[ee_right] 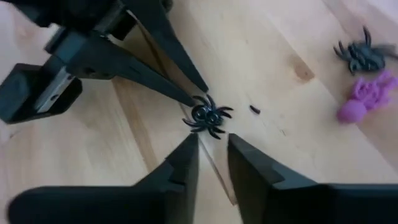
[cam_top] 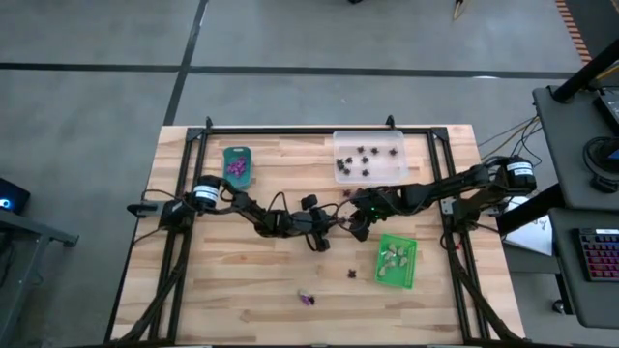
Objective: Sort Halloween decoration
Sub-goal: Put the black spider toy into the white bin
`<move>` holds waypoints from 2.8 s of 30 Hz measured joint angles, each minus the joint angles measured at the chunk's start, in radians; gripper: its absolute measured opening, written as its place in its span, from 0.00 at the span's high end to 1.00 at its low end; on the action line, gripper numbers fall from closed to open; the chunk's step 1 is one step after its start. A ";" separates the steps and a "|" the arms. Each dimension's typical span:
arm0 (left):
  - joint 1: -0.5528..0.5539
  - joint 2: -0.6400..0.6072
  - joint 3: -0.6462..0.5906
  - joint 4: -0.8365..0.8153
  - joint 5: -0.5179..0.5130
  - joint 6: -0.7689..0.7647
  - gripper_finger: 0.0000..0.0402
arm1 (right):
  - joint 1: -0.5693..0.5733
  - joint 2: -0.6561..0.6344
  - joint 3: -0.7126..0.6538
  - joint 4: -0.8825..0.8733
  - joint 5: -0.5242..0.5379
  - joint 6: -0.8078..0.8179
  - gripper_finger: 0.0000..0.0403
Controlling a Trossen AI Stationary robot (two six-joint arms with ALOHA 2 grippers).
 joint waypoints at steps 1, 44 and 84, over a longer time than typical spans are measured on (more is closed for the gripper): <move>0.000 0.000 0.000 -0.001 0.000 0.000 0.91 | -0.001 0.006 0.000 0.001 0.000 0.021 0.78; 0.008 0.015 0.045 -0.050 -0.007 0.052 0.91 | -0.023 0.009 0.000 0.033 0.007 0.095 0.51; 0.008 0.018 0.042 -0.047 -0.006 0.037 0.91 | -0.018 0.157 0.003 0.163 -0.048 0.202 0.92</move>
